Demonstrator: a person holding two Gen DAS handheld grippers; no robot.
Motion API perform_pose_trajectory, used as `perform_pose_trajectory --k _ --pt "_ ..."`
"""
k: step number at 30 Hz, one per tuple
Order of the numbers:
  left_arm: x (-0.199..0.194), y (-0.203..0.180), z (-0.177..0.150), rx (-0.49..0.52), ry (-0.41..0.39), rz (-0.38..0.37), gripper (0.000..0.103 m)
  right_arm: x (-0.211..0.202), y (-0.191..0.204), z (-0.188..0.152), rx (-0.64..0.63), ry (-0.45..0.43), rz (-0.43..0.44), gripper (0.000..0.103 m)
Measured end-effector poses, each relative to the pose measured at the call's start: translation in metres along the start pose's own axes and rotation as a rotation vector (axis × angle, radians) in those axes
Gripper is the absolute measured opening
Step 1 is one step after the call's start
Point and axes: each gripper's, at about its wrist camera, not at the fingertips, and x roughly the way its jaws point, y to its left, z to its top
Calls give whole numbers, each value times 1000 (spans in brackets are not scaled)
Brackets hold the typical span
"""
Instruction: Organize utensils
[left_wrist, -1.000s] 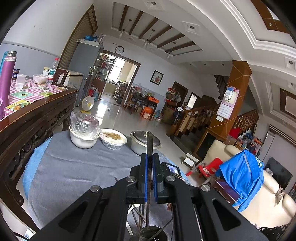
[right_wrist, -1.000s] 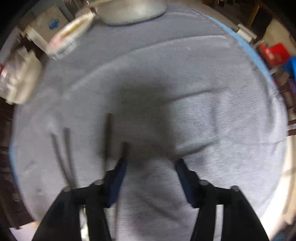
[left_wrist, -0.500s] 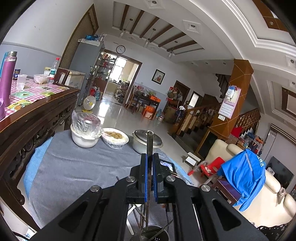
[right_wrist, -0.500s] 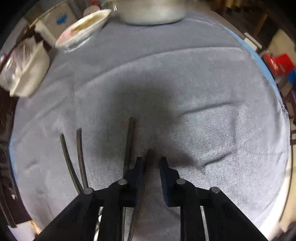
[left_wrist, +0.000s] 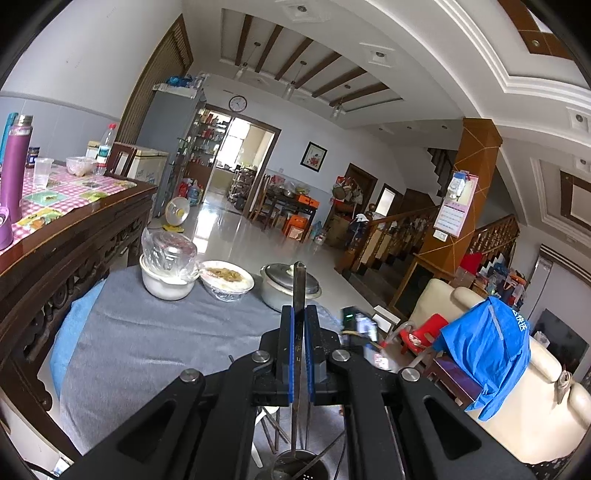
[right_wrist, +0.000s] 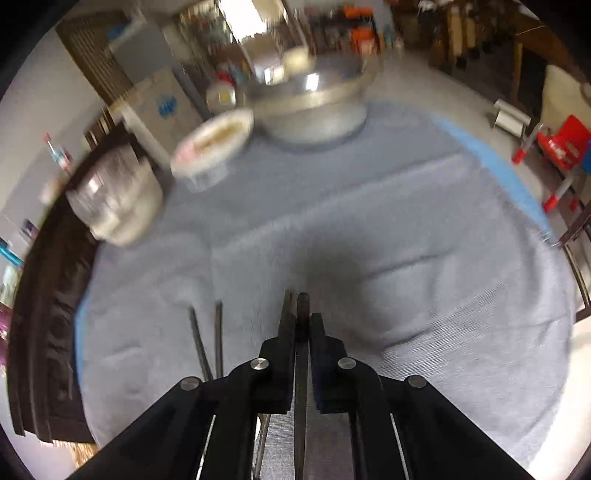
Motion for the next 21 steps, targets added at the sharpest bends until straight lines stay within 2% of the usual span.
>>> perform_pose_trajectory --k 4,11,15,21 --pt "-8 -11 1 12 -15 -9 5 -57 -22 -5 17 -171 67 8" --pt "-19 -26 -4 40 -23 0 5 -174 -27 -53 -16 -451 117 8" --pt "-18 -29 -13 29 -8 27 5 -228 -29 -74 -32 -546 173 8" --pt "-9 -25 -28 12 26 72 5 -290 -19 -101 -82 -618 292 8"
